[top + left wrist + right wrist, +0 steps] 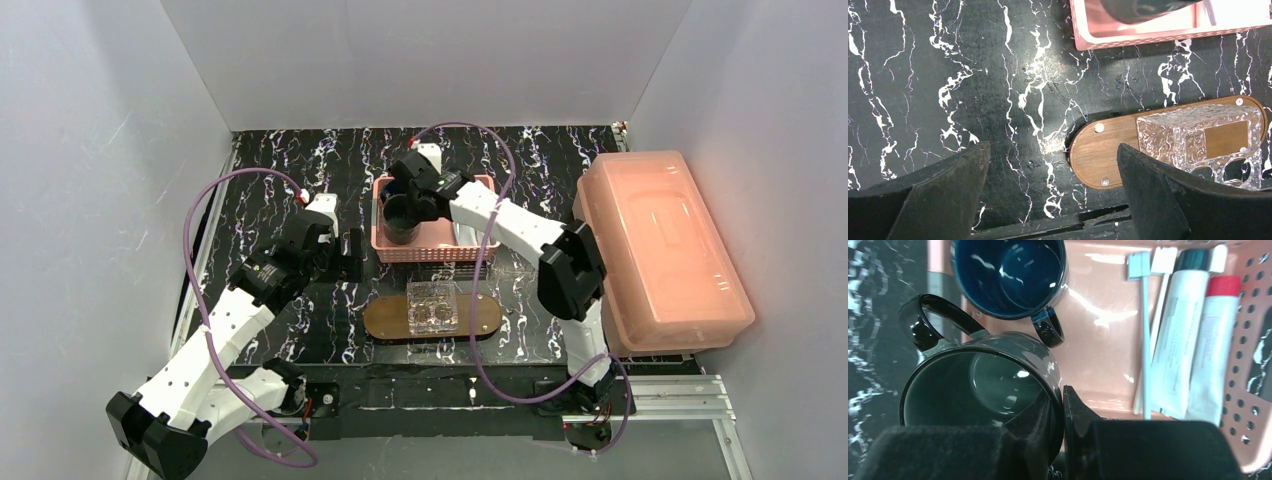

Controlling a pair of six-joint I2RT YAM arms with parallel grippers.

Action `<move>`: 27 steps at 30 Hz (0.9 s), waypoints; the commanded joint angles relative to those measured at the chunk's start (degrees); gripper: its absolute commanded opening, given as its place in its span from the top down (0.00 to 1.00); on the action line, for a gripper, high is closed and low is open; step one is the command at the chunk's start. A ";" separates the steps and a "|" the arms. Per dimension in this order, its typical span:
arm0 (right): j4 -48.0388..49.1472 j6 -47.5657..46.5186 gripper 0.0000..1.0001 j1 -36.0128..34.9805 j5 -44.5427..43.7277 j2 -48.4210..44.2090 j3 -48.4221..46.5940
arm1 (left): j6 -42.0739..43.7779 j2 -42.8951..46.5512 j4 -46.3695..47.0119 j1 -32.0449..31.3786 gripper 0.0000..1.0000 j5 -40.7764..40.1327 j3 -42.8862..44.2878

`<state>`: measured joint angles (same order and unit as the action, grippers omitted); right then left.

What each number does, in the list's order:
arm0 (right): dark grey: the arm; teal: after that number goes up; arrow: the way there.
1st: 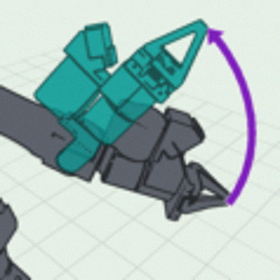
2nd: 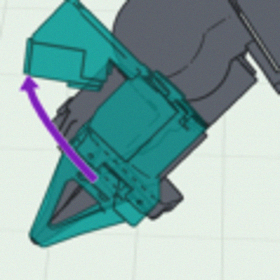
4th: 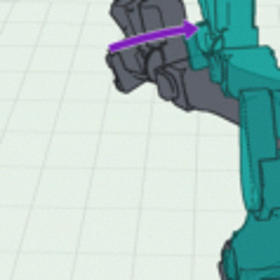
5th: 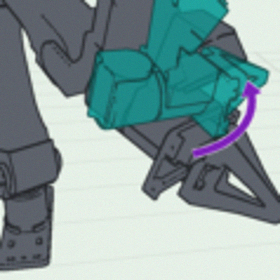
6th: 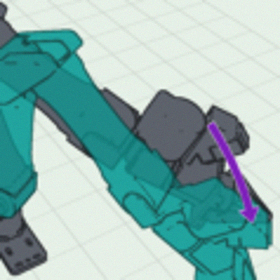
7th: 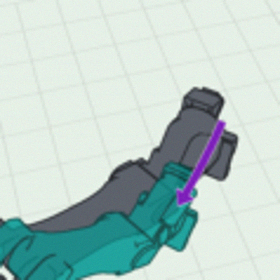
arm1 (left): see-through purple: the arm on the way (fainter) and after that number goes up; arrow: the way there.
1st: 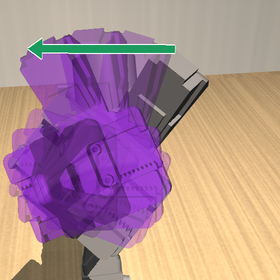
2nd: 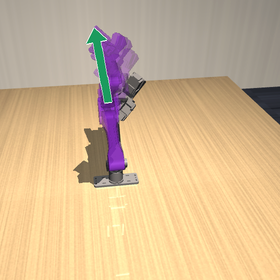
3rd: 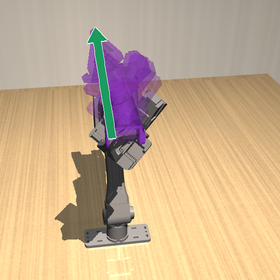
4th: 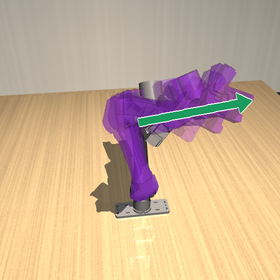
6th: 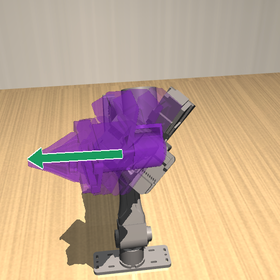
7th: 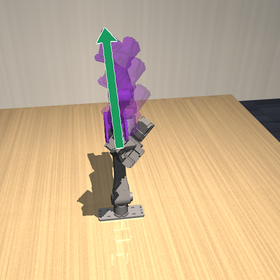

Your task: Prepare toiletry sets of a toothbrush and toothpaste on the tray

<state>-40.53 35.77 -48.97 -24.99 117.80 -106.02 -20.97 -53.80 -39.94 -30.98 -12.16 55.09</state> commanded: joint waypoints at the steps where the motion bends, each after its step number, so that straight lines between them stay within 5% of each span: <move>1: 2.55 -1.43 0.99 0.19 -2.28 -8.75 -0.41 | 0.52 0.53 -1.19 -0.22 0.02 -1.33 -0.16; 16: 4.13 -12.74 0.99 -0.60 8.78 -17.38 3.54 | 0.32 4.44 -1.39 -0.17 0.01 -6.67 -0.25; 27: 4.26 -26.38 0.99 -7.35 13.65 -18.74 1.87 | -1.23 14.65 -0.34 -0.04 0.00 -14.88 -1.43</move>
<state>-40.34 16.10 -53.47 -14.31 102.67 -101.34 -21.30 -44.23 -40.62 -30.98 -21.17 54.63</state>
